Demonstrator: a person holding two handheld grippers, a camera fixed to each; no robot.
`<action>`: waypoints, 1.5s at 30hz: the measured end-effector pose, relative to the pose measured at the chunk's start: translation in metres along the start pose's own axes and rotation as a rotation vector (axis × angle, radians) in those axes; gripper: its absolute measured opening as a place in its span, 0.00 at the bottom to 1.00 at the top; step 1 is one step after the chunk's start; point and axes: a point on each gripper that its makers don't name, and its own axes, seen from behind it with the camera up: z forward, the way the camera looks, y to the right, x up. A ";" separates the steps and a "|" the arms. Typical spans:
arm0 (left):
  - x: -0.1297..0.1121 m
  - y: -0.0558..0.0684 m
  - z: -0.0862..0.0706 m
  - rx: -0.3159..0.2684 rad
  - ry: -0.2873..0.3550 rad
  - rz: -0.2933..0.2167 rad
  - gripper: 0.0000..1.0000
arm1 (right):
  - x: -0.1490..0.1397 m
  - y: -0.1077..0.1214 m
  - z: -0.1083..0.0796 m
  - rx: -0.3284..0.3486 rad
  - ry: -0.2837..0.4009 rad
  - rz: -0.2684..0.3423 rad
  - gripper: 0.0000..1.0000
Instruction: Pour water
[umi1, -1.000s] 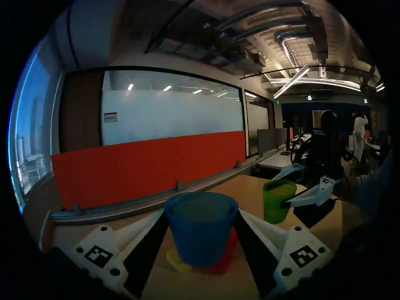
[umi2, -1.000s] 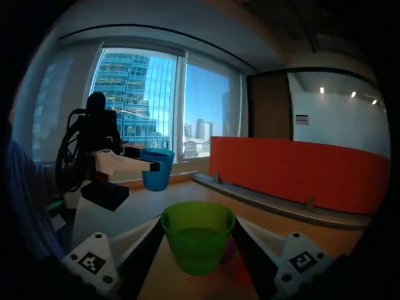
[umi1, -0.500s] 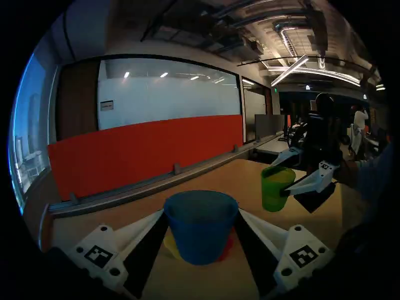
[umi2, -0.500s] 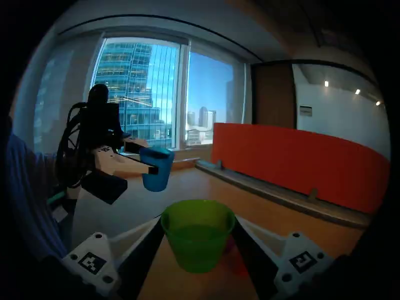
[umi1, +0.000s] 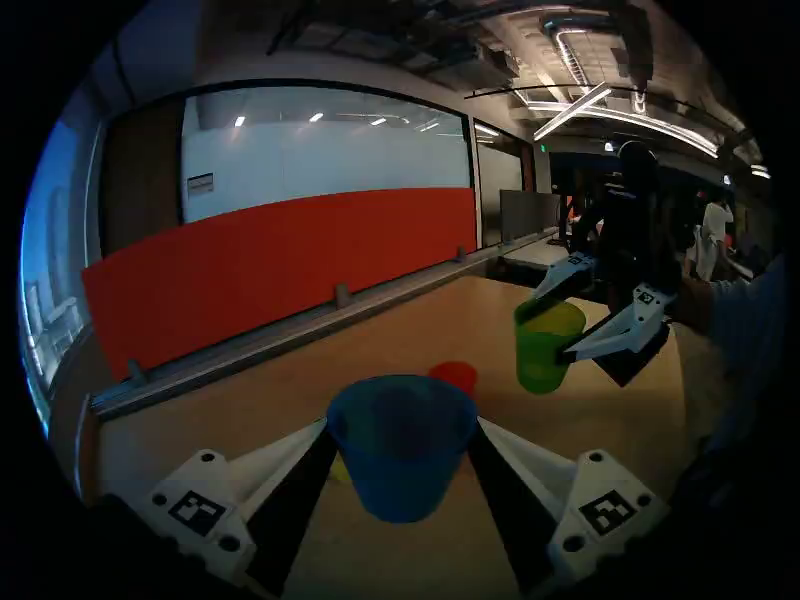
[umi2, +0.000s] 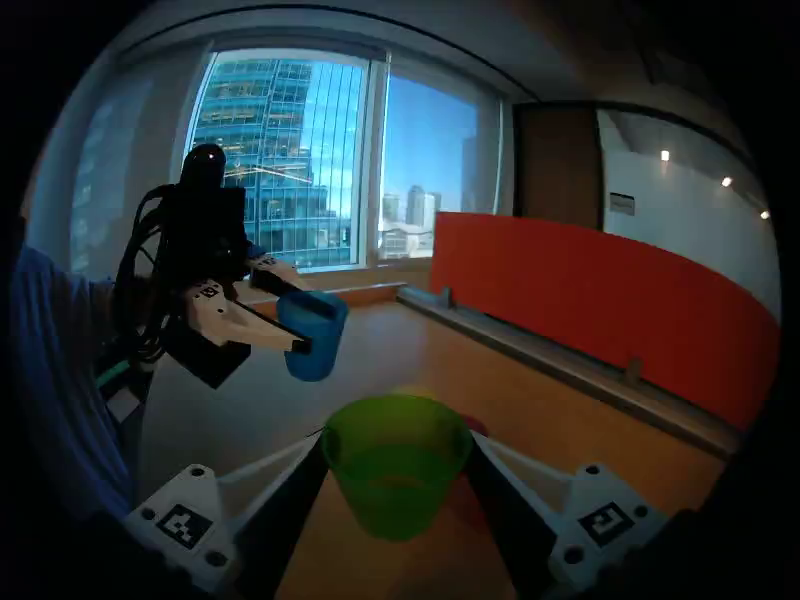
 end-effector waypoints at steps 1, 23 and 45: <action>-0.002 0.001 0.001 -0.002 -0.006 0.002 0.87 | -0.002 0.000 0.000 0.001 -0.005 0.000 0.92; -0.063 0.015 0.019 -0.049 -0.180 0.041 0.87 | -0.052 0.000 0.013 0.031 -0.155 -0.032 0.92; -0.119 0.030 0.038 -0.116 -0.325 0.066 0.87 | -0.094 -0.002 0.025 0.051 -0.258 -0.033 0.92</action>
